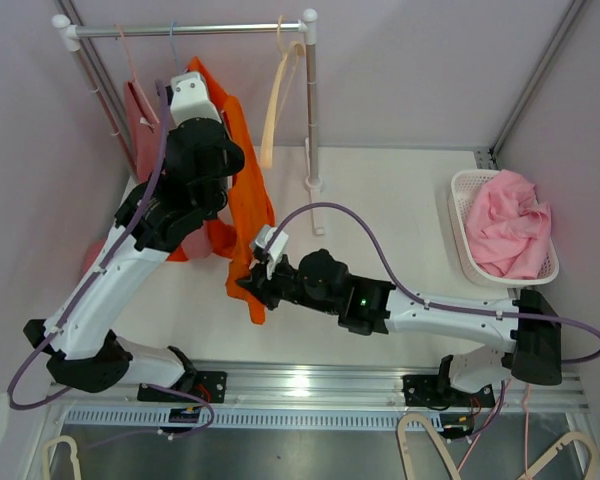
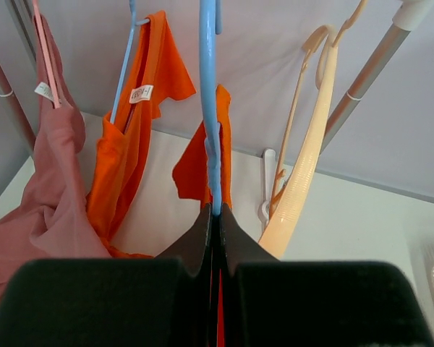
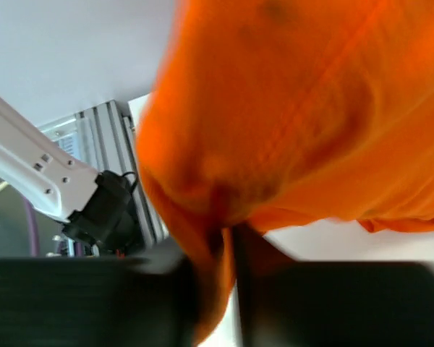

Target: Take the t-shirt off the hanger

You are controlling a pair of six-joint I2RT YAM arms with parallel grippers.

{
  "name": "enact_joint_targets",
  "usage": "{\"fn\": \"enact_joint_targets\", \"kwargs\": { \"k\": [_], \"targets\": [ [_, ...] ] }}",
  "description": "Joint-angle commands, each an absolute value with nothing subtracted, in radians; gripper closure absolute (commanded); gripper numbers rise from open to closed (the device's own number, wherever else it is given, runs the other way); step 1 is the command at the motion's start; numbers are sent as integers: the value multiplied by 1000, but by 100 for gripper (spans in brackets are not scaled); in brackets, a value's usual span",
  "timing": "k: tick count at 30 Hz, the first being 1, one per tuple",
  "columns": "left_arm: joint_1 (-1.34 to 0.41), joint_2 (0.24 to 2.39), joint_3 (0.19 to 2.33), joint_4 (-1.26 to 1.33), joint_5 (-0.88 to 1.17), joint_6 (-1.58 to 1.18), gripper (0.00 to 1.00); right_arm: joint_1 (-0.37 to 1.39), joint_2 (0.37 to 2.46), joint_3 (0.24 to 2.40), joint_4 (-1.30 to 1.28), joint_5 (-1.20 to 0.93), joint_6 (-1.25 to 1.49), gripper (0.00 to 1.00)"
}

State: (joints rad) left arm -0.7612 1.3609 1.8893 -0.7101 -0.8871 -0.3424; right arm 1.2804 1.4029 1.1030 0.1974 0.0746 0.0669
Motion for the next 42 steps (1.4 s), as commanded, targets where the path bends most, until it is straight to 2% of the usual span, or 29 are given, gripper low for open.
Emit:
{"fn": "enact_joint_targets", "kwargs": {
  "k": [1,4,7,11,17,20,22,24,27,28,32,37,42],
  "targets": [
    [-769,1324,1786,-475,-908,-246,99,1302,1413,1199,146,129,83,100],
    [-732,1359,1804,-475,-904,-245,99,1380,1344,1133,84,234,100,100],
    [-660,1416,1868,-514,-790,-268,99,1459,1252,996,107,273,211,100],
    [-629,1457,1927,-519,-807,-245,99,1581,1219,873,140,389,310,100],
    [-598,1412,2006,-701,-718,-325,99,1626,1287,864,140,442,339,100],
    [-598,1323,1858,-622,-724,-313,99,1617,1296,887,135,454,301,100],
    [-598,1255,1787,-598,-730,-290,99,1595,1298,914,118,443,279,100],
    [-598,1227,1814,-665,-695,-311,99,1571,1296,925,95,442,276,100],
    [-621,1163,1798,-778,-513,-382,99,1477,1296,942,64,413,270,100],
    [-639,1104,1728,-804,-491,-388,99,1450,1298,957,58,381,265,100],
    [-782,991,1626,-998,-551,-454,99,1327,1328,1037,6,321,250,100],
    [-795,794,1493,-1201,-537,-531,99,1252,1399,1144,-95,394,232,100],
    [-795,611,1430,-1145,-627,-465,99,1137,1514,1210,-80,272,249,100]
  ]
}}
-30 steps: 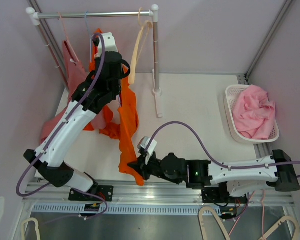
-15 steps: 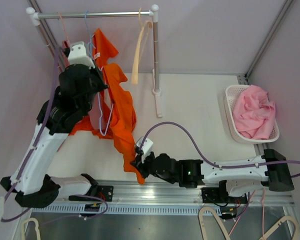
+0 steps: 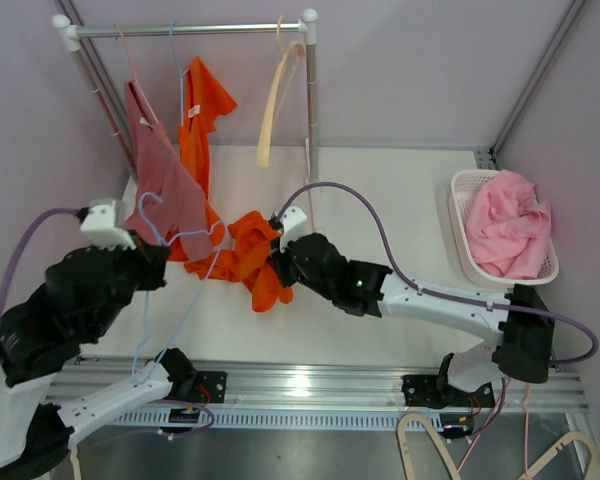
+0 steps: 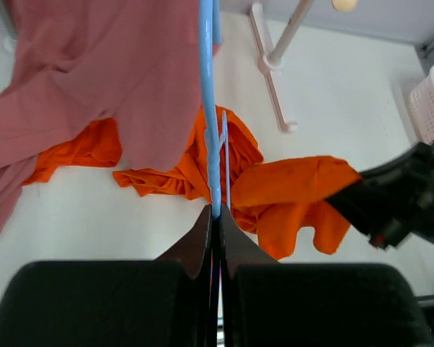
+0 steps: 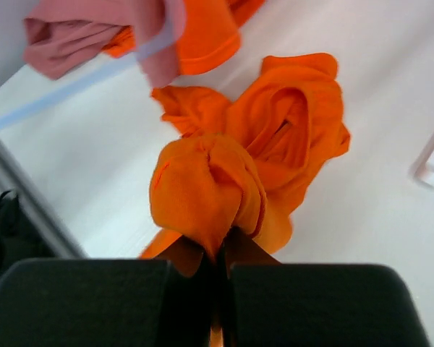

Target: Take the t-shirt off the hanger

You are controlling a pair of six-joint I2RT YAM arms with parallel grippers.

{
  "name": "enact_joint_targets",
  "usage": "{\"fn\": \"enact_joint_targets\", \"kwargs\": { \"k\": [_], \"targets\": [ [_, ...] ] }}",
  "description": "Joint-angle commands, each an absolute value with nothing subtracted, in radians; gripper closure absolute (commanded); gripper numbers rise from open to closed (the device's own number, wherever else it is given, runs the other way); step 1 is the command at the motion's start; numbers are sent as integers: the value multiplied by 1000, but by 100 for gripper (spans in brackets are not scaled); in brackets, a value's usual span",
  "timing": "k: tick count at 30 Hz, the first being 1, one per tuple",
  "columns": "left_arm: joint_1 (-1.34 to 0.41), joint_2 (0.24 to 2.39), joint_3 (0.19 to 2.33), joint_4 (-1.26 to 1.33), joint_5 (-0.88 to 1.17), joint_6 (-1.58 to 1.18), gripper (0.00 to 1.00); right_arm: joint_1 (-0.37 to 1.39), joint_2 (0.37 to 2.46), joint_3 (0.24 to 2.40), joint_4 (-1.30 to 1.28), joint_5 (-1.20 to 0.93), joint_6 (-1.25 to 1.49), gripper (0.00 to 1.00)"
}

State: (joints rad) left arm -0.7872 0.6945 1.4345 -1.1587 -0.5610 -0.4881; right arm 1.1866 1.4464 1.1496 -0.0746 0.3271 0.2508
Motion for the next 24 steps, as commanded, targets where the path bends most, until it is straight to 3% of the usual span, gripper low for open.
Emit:
{"fn": "enact_joint_targets", "kwargs": {
  "k": [1,2,4,5,7,9,10,17,24],
  "targets": [
    [-795,614,1455,-1138,-681,-451,99,1118,1549,1232,-80,275,245,100],
    [-795,627,1479,-1146,-698,-439,99,1109,1625,1259,-100,276,242,98],
    [-795,699,1583,-1164,-722,-397,99,1089,1702,1355,-126,290,244,82],
    [-795,724,1603,-1161,-771,-378,99,1080,1771,1386,-146,294,244,60],
    [-793,771,1644,-1087,-839,-257,99,1065,1839,1487,-170,284,245,54],
    [-788,807,1695,-1043,-868,-181,99,1040,1923,1546,-193,264,252,13],
    [-785,814,1730,-1032,-859,-170,99,1034,1951,1578,-204,250,253,1],
    [-781,868,1851,-902,-680,-77,99,1026,2206,1798,-370,227,281,0],
    [-726,986,1940,-844,-597,-66,99,1045,2295,1709,-400,158,333,1]
  ]
}}
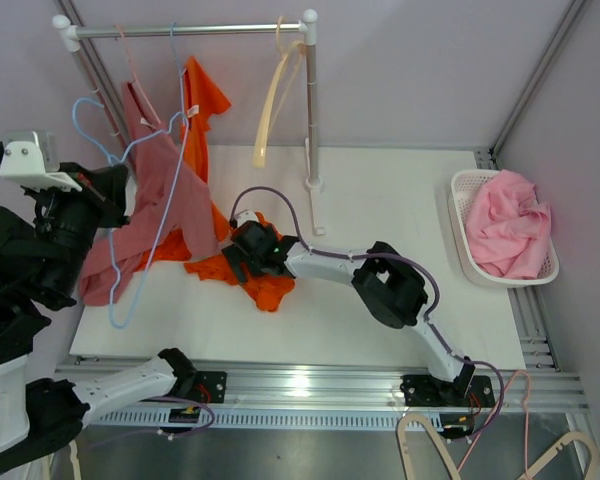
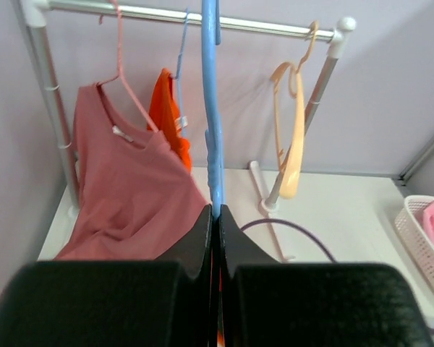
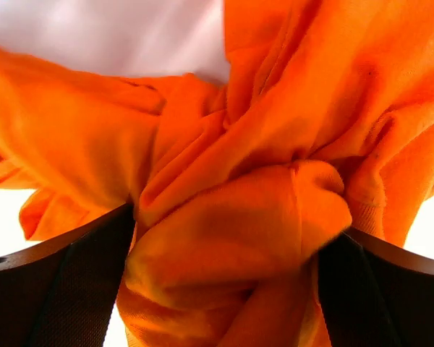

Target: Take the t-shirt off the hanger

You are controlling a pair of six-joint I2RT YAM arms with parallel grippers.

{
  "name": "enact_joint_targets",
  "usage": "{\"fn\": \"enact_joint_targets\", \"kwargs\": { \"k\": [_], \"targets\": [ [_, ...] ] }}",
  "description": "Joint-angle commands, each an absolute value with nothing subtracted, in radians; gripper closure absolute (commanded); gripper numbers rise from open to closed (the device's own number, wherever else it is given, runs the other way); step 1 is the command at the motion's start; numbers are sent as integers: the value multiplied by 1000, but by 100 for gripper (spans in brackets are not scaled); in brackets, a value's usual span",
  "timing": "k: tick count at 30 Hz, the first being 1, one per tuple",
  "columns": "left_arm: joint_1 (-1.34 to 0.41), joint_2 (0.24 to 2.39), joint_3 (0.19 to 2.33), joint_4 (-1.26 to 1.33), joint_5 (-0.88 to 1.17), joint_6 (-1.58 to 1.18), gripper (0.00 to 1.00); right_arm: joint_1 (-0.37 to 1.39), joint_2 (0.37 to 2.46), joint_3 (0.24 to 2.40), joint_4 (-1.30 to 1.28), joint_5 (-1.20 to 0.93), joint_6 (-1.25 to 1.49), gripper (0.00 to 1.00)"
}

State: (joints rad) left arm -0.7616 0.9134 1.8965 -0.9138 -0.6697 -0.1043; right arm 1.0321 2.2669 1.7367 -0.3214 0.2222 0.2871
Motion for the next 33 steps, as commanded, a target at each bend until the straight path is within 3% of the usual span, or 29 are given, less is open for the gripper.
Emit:
{"fn": "enact_joint_targets", "kwargs": {
  "k": [1,3,4,5,6,7,10,11,13,18,24,25,28,31,33],
  "targets": [
    [-703,1012,1957,-851,-527,-78,99,1051,2312,1704,-428,137,330,0],
    [-597,1124,2094,-914,-412,-127,99,1058,2316,1703,-474,111,330,1],
    [-565,1167,2136,-937,-312,-144,99,1072,2309,1678,-501,113,328,9],
    [-514,1207,2176,-955,-276,-155,99,1080,2271,1655,-512,118,333,43],
    [-499,1273,2262,-969,-250,-167,99,1088,2237,1626,-523,129,342,68],
    [-489,1296,2281,-966,-229,-170,100,1094,2193,1550,-535,165,363,100],
    [-472,1348,2281,-916,-206,-175,99,1115,1855,1366,-523,198,426,100],
    [-469,1364,2287,-908,-213,-175,99,1111,1853,1338,-534,209,429,100],
    [-459,1411,2290,-891,-236,-160,99,1092,1644,1328,-631,238,414,100],
    [-405,1511,2313,-864,-277,-186,99,910,1369,1691,-946,423,345,100],
    [-368,1577,2342,-805,-324,-190,99,553,1284,2072,-996,432,229,99],
    [-364,1586,2347,-802,-307,-190,99,472,1284,2106,-993,446,188,92],
    [-350,1609,2339,-753,-272,-178,99,367,1290,2196,-971,597,115,87],
    [-345,1618,2293,-672,-223,-179,99,274,1266,2159,-911,655,63,82],
    [-345,1635,2293,-631,-198,-172,99,220,1249,2123,-896,638,71,87]
  ]
}}
